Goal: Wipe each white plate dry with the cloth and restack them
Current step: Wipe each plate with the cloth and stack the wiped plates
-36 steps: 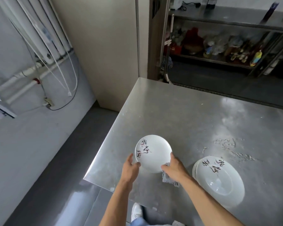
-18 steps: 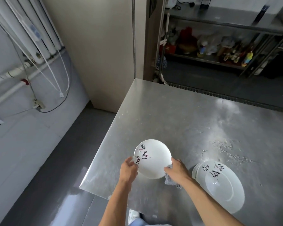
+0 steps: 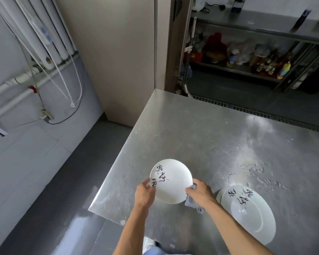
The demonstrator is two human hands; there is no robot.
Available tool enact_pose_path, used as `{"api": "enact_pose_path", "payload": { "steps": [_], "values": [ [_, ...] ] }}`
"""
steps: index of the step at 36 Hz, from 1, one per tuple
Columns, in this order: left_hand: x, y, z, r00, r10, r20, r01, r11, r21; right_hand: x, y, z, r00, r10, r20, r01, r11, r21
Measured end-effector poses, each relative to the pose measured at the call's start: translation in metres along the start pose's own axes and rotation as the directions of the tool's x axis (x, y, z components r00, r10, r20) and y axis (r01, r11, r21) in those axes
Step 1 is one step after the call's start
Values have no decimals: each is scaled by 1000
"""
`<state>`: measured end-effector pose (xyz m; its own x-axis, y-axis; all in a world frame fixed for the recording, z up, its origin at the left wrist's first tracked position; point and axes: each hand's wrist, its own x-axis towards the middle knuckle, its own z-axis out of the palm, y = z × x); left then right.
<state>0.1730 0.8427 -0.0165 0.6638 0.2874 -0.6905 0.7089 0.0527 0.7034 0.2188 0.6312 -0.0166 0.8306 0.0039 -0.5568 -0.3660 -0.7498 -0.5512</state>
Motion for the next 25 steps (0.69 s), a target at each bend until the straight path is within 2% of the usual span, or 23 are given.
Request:
{"api": "enact_pose_path", "payload": {
  "steps": [9,19,25],
  "values": [
    [1,-4,1,996,23,-86,-29,997,-67,-2,2,-2,999,2,38,-2,1000,-1],
    [-21,-1,5,991,40,125,-3,959,-283,-7,2,-4,997,15,70,-15,1000,-2],
    [-22,-12,8,990,48,131,-1,942,-336,-9,6,-5,996,36,79,-37,999,17]
  ]
}}
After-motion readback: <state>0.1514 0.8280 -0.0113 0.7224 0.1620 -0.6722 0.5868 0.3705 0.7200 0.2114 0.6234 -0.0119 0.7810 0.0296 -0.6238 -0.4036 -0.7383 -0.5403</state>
